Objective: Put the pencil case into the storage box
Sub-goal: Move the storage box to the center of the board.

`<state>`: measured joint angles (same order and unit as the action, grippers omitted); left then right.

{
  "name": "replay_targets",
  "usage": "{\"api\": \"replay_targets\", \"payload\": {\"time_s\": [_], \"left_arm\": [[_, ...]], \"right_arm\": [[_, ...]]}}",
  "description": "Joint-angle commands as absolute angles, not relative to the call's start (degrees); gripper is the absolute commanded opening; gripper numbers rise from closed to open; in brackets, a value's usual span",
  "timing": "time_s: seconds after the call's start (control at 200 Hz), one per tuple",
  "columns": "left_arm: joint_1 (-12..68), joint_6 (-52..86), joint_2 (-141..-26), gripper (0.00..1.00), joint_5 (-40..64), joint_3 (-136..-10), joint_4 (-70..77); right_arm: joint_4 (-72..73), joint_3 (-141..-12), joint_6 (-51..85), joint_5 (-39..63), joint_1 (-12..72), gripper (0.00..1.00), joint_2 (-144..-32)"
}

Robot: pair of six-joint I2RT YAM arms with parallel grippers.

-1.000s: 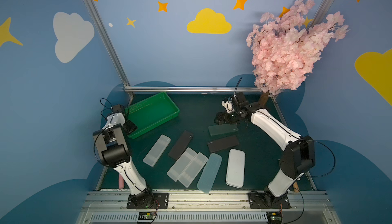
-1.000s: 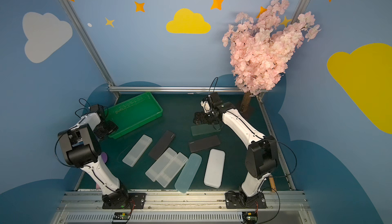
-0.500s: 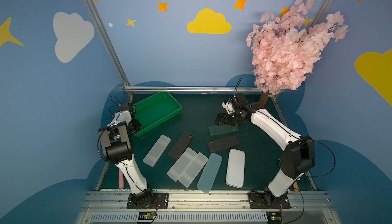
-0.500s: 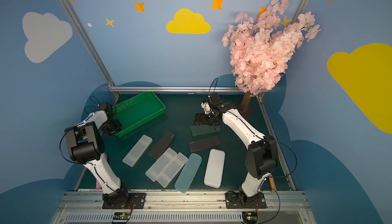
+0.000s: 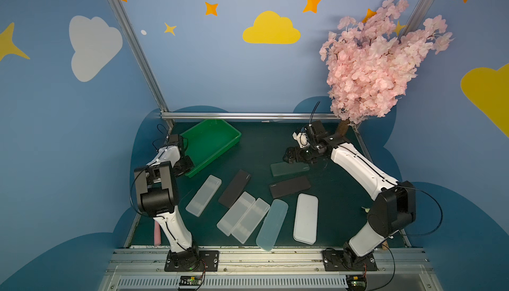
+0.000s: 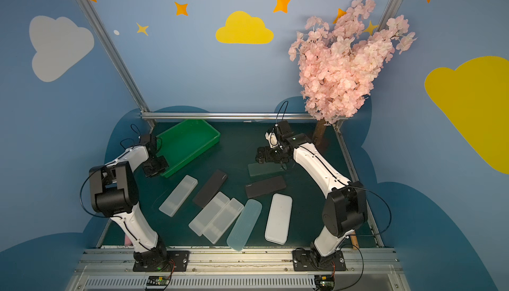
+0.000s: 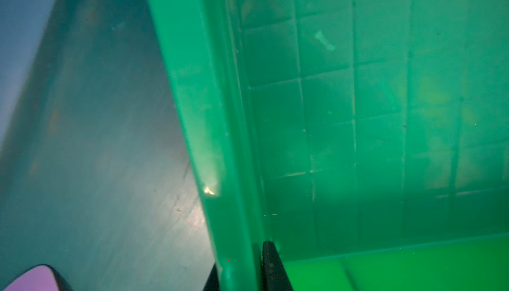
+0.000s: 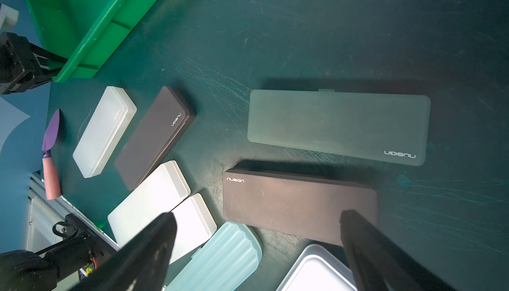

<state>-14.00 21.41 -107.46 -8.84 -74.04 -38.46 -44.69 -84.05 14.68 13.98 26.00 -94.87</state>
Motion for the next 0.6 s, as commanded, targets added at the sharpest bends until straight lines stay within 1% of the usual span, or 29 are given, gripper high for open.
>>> {"api": "replay_targets", "payload": {"time_s": [0.0,0.085,0.24,0.431,0.596], "left_arm": [[-9.5,7.3,-104.3,0.06,1.6,-71.7,-39.9],[-6.9,6.6,-103.6,0.03,0.5,-71.1,-40.6],[-3.8,8.1,-103.1,0.03,-3.2,-69.9,-43.2],[-4.9,9.9,-102.0,0.02,-11.8,-67.8,-46.5],[-8.2,11.9,-98.7,0.02,-14.8,-66.4,-48.7]], "right_arm": [[-45.9,-83.1,13.8,13.5,25.5,0.97,-92.9],[-46.0,-83.1,13.8,13.7,25.4,0.96,-92.8],[-46.1,-83.3,13.6,13.7,25.1,0.96,-92.6],[-46.1,-83.6,13.5,14.2,25.0,0.96,-93.3],[-46.1,-84.4,13.4,14.8,25.0,0.96,-94.3]]}}
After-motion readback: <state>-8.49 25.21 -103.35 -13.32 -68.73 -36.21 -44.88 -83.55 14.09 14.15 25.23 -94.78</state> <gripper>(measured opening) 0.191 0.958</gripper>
